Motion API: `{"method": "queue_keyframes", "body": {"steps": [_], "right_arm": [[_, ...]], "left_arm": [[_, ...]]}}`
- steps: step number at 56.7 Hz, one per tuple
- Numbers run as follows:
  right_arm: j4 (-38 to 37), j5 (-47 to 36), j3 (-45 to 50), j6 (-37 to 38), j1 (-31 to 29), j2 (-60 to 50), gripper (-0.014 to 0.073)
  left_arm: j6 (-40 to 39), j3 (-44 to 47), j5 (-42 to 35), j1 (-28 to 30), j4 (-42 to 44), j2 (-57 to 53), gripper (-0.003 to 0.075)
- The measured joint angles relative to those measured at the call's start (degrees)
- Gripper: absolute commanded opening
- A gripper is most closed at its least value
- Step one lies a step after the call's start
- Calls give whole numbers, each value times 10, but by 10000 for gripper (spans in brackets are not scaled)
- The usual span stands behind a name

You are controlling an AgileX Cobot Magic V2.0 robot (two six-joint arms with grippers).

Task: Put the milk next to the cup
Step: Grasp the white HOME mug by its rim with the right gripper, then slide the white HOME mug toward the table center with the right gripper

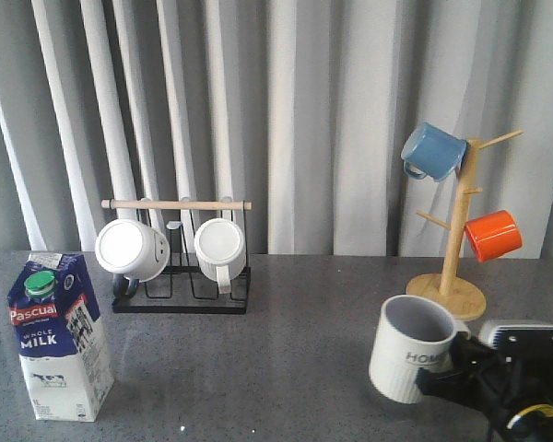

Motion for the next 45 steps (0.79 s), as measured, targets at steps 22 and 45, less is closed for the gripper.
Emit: {"method": "queue_keyframes", "body": {"steps": [22,45], "right_arm": [[170,70,-73,-137,147,71,-1],[203,67,-74,-158,152,79,139]], "left_arm": [[0,0,0,0,0,0,587],[0,0,0,0,0,0,587]]}}
